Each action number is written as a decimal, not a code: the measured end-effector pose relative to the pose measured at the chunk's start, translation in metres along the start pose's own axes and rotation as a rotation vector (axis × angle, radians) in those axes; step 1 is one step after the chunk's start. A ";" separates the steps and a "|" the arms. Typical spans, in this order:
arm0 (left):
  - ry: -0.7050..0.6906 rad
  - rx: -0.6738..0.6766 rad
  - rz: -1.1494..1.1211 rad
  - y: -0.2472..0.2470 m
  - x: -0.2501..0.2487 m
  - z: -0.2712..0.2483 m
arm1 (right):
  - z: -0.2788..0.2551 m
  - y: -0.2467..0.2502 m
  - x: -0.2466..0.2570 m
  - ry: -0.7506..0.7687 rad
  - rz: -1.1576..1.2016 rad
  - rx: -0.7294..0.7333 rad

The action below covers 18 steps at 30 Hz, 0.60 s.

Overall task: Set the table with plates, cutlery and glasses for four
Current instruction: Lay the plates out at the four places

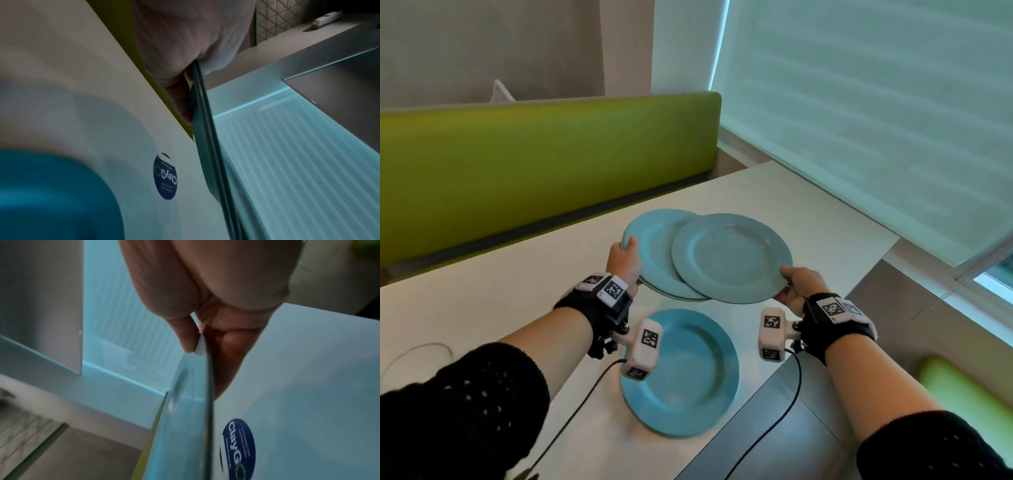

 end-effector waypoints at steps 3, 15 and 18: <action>-0.029 -0.074 0.023 -0.002 -0.012 0.024 | 0.039 0.021 0.004 -0.039 0.089 -0.061; 0.001 -0.271 0.076 0.003 -0.008 0.075 | 0.102 0.082 -0.041 -0.237 0.092 -0.242; -0.001 -0.275 0.096 -0.001 -0.007 0.075 | 0.100 0.086 -0.046 -0.237 0.045 -0.242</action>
Point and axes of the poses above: each hand's wrist, its own z-axis towards the middle knuckle, its own y-axis out of the back of the hand, x = y × z, the point moved 8 cm from there along z, towards the middle knuckle, and after that the axes turned 10 degrees about -x, right-handed, at the moved point
